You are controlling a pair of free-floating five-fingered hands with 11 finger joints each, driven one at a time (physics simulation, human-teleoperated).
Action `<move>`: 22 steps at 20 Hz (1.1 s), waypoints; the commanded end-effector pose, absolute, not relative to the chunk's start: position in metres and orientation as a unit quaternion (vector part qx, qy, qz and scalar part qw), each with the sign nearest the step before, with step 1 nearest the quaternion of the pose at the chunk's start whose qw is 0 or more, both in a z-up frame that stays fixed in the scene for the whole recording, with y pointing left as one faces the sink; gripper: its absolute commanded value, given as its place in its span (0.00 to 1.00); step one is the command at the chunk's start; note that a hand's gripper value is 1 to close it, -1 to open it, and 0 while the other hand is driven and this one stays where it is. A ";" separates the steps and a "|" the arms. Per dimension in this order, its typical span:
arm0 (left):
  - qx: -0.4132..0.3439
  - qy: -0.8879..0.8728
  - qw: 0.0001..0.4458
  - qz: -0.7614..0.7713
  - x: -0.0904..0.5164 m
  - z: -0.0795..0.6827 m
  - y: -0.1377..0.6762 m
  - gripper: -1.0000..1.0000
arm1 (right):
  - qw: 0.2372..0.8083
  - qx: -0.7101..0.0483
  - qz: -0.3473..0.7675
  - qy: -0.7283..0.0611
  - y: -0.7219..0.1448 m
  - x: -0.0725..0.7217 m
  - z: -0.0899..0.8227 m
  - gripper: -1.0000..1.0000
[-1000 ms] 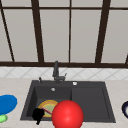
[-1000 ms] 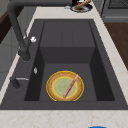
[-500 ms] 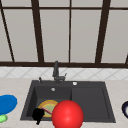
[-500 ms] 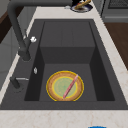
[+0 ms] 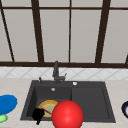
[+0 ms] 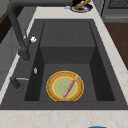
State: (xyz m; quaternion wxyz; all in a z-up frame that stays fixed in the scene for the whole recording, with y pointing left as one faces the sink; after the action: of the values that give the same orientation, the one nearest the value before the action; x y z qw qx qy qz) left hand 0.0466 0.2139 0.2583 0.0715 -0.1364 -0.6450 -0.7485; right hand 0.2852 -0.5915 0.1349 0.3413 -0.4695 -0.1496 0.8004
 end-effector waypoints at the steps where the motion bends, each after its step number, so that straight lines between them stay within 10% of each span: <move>1: -0.136 -0.645 0.072 -0.749 0.047 0.258 0.214 0.50 | 0.365 -0.447 0.791 -0.202 -0.593 0.273 0.130 1.00; 13: -0.136 -0.645 0.072 -0.749 0.047 0.258 0.214 0.50 | 0.296 -0.520 0.759 -0.256 -0.603 0.274 0.126 1.00; 14: -0.136 -0.645 0.072 -0.749 0.047 0.258 0.214 0.50 | 0.293 -0.523 0.757 -0.259 -0.603 0.275 0.127 0.00; 22: -0.136 -0.645 0.072 -0.749 0.047 0.258 0.214 0.50 | 0.325 -0.454 0.777 -0.292 -0.613 0.273 0.139 0.00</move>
State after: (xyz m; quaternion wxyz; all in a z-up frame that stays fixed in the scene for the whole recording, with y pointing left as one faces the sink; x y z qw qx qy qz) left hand 0.0466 0.2139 0.2583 0.0715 -0.1364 -0.6450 -0.7485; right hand 0.2762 -0.6086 0.1358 0.2986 -0.4944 -0.2698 0.7705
